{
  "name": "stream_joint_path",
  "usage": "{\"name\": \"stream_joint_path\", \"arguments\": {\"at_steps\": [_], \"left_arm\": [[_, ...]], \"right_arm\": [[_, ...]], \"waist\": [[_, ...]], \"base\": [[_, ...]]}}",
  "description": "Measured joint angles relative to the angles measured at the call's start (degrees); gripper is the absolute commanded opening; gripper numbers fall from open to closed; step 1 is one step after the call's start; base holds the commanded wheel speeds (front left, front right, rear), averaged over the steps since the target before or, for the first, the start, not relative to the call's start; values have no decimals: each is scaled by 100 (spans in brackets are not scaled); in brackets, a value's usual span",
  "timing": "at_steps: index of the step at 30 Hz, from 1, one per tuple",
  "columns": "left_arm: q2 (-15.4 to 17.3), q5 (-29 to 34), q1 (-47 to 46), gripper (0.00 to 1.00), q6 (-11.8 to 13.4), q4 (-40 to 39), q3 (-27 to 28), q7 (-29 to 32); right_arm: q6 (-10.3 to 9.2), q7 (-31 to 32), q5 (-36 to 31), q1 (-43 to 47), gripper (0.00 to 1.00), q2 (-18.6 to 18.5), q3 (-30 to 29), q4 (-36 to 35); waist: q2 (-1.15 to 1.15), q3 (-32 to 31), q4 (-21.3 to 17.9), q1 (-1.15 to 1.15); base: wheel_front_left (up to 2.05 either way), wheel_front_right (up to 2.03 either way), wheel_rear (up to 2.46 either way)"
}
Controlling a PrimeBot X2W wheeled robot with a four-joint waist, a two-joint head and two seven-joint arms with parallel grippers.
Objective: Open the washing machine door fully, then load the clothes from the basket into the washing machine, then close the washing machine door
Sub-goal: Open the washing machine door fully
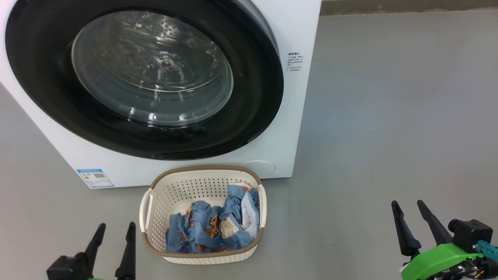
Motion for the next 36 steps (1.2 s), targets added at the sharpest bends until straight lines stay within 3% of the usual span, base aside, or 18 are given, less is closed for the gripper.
{"name": "stream_joint_path", "arguments": {"at_steps": [9,10,11,13,14,27,36], "left_arm": [[-1,-2,-1,100,0,2,-14,0],[-2,-2,-1,100,0,2,-16,0],[-5,-2,-2,100,0,4,-21,0],[-22,-4,-13,100,0,5,-24,0],[-38,-4,-27,100,0,8,-29,0],[-146,-57,-281,100,0,-10,-29,0],[-216,-85,-601,100,0,-52,-115,-18]], "right_arm": [[0,0,0,-2,100,15,-3,-15],[0,0,1,-4,89,19,-2,-22],[0,0,3,-6,54,24,3,-26],[0,0,43,-19,23,41,15,-40],[0,0,78,-35,0,43,32,-43],[0,-1,1238,-1154,0,197,137,-175],[0,-33,2766,-2101,0,100,516,-42]], "waist": [[0,15,15,0],[0,21,17,0],[0,26,21,0],[0,47,28,0],[0,61,32,0],[0,397,98,0],[0,754,214,0]], "base": [[0,0,-1],[0,0,0],[0,0,0],[0,0,0],[0,0,0],[0,0,0],[0,0,0]]}}
